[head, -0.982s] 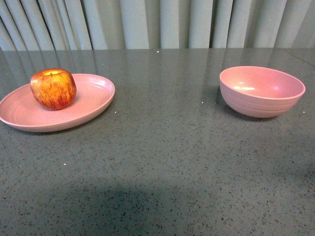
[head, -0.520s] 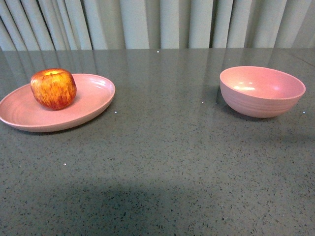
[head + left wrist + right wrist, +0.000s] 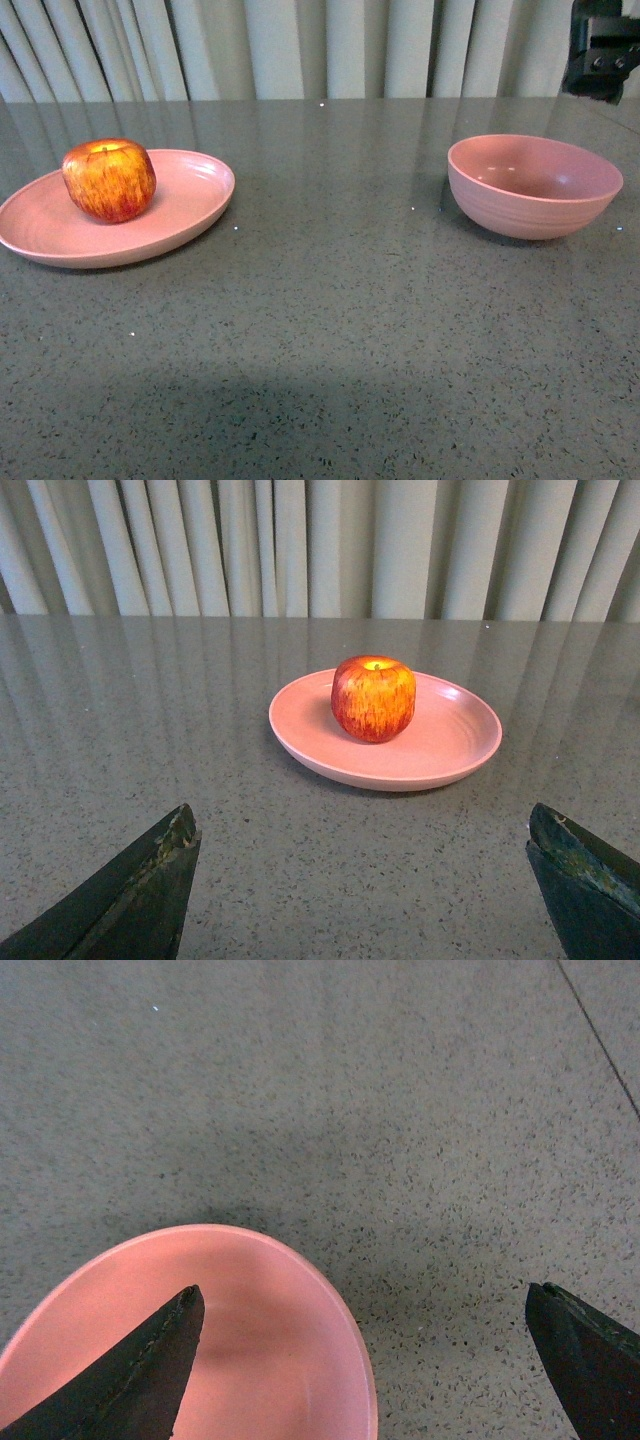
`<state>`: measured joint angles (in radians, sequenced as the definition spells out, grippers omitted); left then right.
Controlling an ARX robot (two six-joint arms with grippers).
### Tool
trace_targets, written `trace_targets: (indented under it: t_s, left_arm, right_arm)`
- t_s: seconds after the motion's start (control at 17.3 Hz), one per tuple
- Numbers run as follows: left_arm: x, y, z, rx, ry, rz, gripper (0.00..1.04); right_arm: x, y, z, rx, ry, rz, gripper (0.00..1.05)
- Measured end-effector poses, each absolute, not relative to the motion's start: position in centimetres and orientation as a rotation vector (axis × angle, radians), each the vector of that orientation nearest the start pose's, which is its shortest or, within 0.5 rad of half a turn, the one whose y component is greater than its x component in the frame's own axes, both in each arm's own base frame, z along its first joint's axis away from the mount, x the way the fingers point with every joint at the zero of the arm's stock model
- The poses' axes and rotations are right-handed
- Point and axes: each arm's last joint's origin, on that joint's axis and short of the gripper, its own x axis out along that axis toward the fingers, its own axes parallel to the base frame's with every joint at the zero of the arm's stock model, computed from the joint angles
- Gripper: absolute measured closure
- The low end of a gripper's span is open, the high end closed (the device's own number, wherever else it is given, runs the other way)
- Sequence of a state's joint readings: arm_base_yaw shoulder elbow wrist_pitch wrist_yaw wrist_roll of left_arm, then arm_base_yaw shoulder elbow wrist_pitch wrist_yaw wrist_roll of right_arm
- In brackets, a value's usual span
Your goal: Move apple from plate to bowl
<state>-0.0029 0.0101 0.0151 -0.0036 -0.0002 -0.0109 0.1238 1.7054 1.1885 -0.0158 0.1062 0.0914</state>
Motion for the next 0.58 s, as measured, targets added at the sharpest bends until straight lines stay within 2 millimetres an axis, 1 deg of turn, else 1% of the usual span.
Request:
trace_targets:
  t_s: [0.12,0.17,0.29,0.46,0.52,0.58]
  left_arm:
    - [9.7,0.0,16.8,-0.011,-0.001,-0.003,0.07]
    - [9.7,0.0,16.8,-0.011,-0.001,-0.003,0.07]
    - [9.7,0.0,16.8,-0.011,-0.001,-0.003,0.07]
    - [9.7,0.0,16.8,-0.011,-0.001,-0.003,0.07]
    - [9.7,0.0,16.8,-0.011,-0.001,-0.003,0.07]
    - [9.7,0.0,16.8,-0.011,-0.001,-0.003,0.07]
  right_arm:
    - [39.4,4.3,23.3,0.031,0.587,-0.035,0.07]
    - [39.8,4.2,22.7,0.034,0.613,-0.046,0.07]
    - [40.1,4.1,21.3,0.041,0.659,-0.06,0.07]
    - [40.2,4.1,20.8,0.068,0.677,-0.058,0.07]
    - [40.2,4.2,20.8,0.08,0.676,-0.05,0.13]
    - [40.2,4.2,20.7,0.086,0.678,-0.046,0.24]
